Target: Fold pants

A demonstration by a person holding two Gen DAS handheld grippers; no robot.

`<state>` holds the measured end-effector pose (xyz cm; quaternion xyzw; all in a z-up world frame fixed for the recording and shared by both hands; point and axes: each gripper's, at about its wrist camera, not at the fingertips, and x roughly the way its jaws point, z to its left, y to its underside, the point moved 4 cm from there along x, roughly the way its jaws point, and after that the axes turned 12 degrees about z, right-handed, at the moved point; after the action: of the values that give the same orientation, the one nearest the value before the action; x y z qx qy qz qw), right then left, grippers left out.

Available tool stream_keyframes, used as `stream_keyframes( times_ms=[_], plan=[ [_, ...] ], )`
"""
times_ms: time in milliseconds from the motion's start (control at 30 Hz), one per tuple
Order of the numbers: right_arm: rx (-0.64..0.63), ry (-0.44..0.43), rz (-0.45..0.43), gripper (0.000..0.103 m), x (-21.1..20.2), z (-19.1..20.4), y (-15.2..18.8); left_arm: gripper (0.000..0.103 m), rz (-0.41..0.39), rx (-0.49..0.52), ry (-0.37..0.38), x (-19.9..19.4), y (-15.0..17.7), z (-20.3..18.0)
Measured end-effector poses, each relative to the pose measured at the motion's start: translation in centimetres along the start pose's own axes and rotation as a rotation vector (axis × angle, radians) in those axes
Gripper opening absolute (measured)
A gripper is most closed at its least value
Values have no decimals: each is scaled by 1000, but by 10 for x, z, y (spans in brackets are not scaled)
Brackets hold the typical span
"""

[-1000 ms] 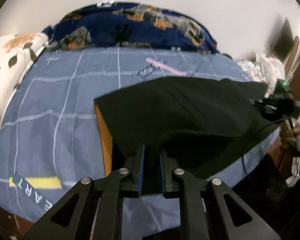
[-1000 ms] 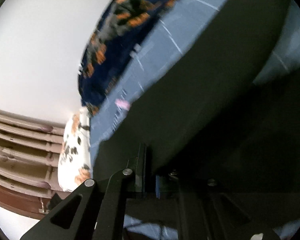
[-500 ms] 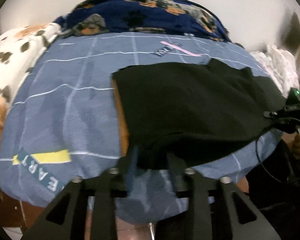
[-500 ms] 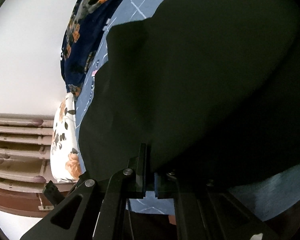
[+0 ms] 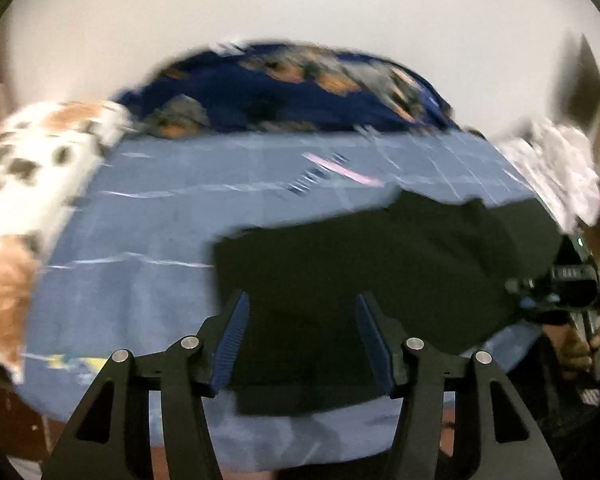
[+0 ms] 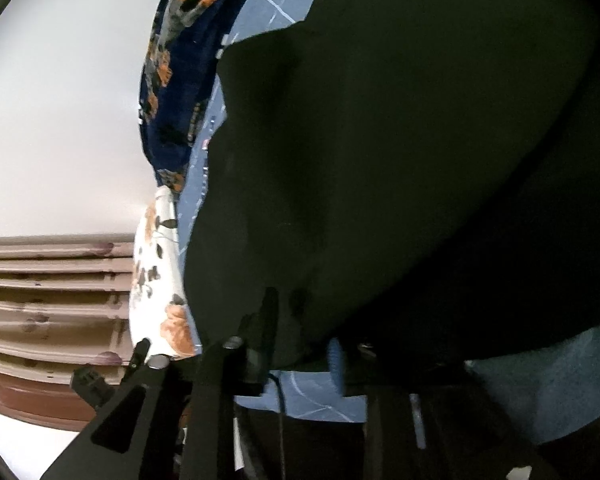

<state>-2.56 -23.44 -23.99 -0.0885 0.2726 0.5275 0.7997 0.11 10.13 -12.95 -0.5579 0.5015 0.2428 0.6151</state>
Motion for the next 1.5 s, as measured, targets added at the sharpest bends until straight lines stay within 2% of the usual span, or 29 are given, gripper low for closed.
stream_keyframes(
  times_ms=[100,167,233,400,567,733,767,833,867,900,933,967,1067,1233,1333,1500],
  plan=[
    [1,-16,-60,44,-22,-3,-6,56,87,53,-5,40,2,-18],
    [14,-26,-108,48,-44,-12,-16,56,149,73,-9,64,10,-25],
    [32,-29,-163,49,-67,-24,-28,56,197,74,-14,80,17,-25],
    [81,-93,-299,48,-121,-61,-68,56,190,72,-7,80,16,-27],
    [142,-156,-478,47,-184,-98,-122,56,186,60,-2,80,17,-27],
    [199,-255,-563,49,-238,-130,-156,56,173,59,12,82,17,-23],
    [201,-257,-567,49,-244,-132,-160,56,169,64,12,82,17,-23],
    [187,-181,-567,42,-257,-134,-168,56,160,67,9,82,18,-24],
    [183,-142,-560,33,-260,-135,-171,56,156,65,11,82,18,-24],
    [185,-117,-553,19,-262,-136,-173,56,151,63,14,82,17,-23],
    [195,-66,-543,11,-264,-138,-174,56,148,61,16,83,17,-23],
    [197,-29,-539,7,-265,-138,-172,56,146,58,20,83,17,-22],
    [162,47,-569,5,-275,-129,-158,56,143,56,27,82,15,-21],
    [134,68,-642,5,-306,-127,-113,56,139,56,41,81,16,-21],
    [171,68,-643,5,-315,-142,-87,56,137,53,49,81,16,-21],
    [245,51,-676,5,-321,-172,-64,57,136,57,50,81,16,-22]
  ],
)
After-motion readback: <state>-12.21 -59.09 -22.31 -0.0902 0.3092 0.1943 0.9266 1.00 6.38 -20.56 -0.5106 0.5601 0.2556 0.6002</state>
